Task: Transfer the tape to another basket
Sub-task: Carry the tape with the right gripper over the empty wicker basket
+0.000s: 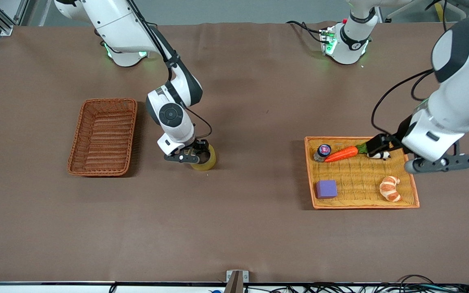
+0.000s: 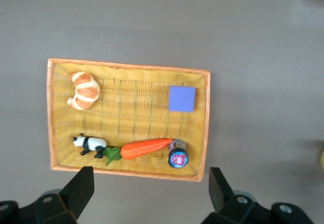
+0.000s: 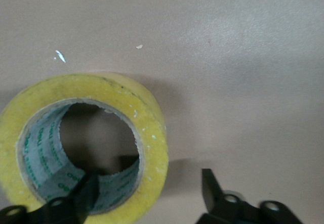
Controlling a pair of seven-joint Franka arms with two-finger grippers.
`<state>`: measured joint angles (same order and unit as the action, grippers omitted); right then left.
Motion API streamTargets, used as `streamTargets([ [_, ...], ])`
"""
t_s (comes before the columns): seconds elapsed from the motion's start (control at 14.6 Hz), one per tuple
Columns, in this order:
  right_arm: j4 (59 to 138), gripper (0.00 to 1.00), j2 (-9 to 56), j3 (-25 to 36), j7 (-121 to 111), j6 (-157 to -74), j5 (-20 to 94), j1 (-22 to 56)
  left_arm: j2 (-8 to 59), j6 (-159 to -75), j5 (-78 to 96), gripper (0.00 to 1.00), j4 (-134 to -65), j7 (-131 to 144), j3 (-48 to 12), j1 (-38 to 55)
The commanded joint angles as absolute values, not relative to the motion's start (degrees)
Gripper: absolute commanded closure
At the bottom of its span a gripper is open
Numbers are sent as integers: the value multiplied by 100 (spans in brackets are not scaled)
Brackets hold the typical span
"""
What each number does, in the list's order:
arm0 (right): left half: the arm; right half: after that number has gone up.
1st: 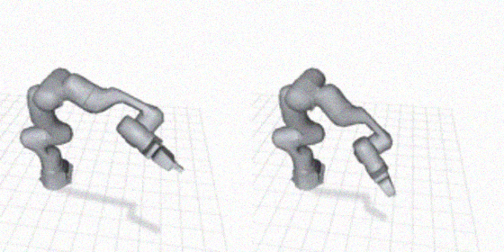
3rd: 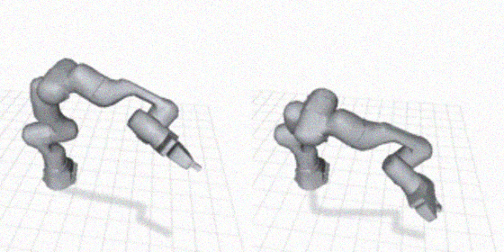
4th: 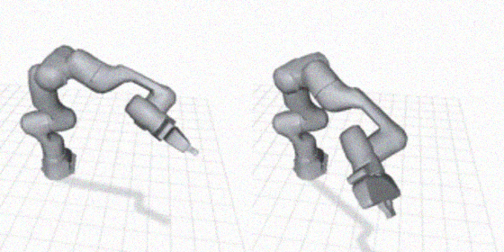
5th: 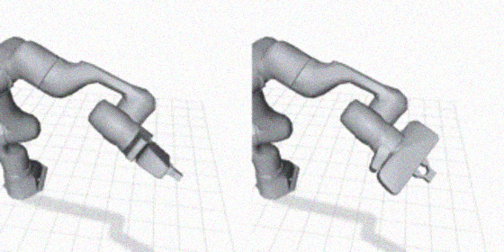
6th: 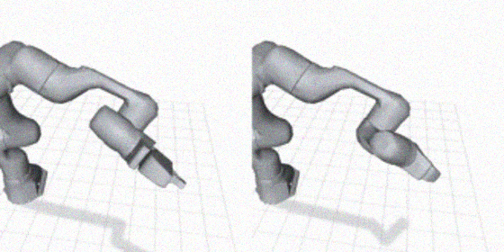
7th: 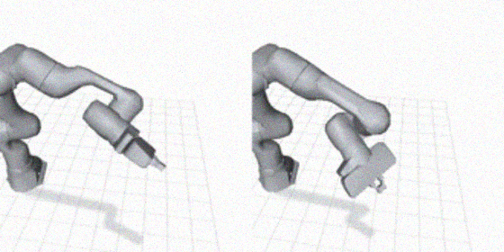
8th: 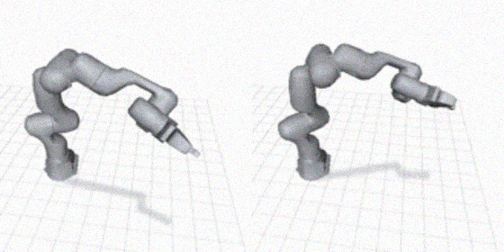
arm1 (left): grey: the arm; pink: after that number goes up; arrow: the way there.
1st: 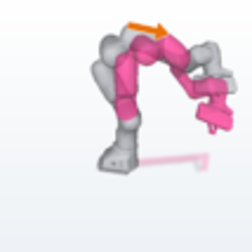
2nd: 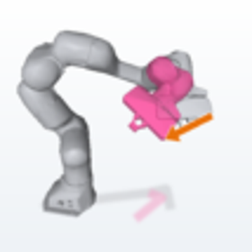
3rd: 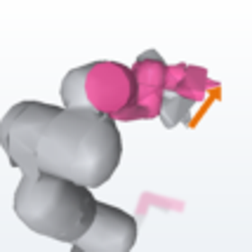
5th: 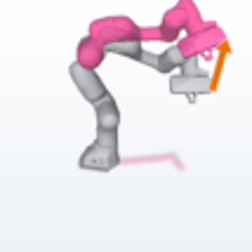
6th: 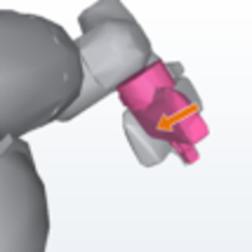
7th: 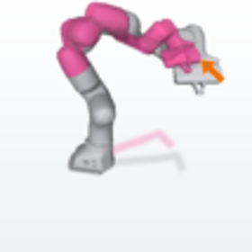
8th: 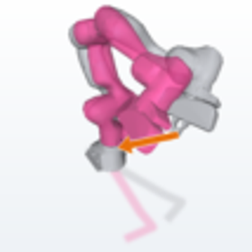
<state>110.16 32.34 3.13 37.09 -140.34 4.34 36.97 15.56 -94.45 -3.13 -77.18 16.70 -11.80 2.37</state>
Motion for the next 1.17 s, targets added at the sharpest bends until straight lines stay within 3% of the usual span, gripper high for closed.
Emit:
streamTargets([
  [0.0,10890,38,3436,351,3841,-14150,519,3752,758,-9492,-124,0,-8576,1214,-1187,35],
  [0.07,10881,50,3463,352,3841,-14176,519,3762,547,-9510,-71,0,-8804,1152,-1160,18],
  [0.21,10828,100,3489,369,3754,-14089,519,3692,203,-9554,-62,0,-9201,1064,-1116,18],
  [0.62,10416,100,3297,378,3604,-13160,519,3341,158,-9536,97,0,-9246,1063,-888,131],
  [0.75,10406,100,2850,378,3036,-12528,519,2911,80,-9554,123,6,-9299,1072,-774,167],
  [1.1,10529,100,1979,413,928,-11472,405,1612,70,-9545,141,0,-9273,1168,-387,431],
])
